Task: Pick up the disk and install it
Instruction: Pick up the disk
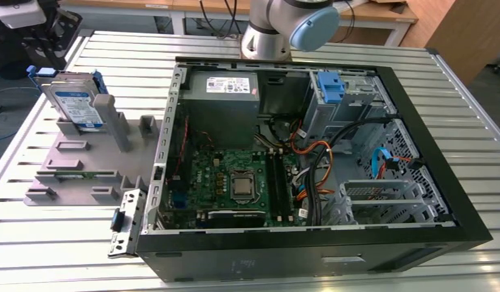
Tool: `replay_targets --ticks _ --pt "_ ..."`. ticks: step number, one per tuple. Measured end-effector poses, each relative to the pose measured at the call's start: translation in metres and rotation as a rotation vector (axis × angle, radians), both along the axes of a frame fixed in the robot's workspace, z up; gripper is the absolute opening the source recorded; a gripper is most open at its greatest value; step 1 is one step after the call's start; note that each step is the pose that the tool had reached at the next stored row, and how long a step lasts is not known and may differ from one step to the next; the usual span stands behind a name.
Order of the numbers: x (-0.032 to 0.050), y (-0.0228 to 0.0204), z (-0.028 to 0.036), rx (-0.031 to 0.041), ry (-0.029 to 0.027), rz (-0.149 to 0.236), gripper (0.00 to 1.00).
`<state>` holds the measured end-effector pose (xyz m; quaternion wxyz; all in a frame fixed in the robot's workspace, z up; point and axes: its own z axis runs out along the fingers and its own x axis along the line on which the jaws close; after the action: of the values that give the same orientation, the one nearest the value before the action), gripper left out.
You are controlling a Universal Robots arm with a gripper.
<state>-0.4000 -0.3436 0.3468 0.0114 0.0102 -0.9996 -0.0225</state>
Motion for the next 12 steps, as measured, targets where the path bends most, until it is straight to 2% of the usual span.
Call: replay_targets --ticks 12 --pt "0.0000 0.0000 -0.0004 0.0000 0.0000 0.213 0.11"
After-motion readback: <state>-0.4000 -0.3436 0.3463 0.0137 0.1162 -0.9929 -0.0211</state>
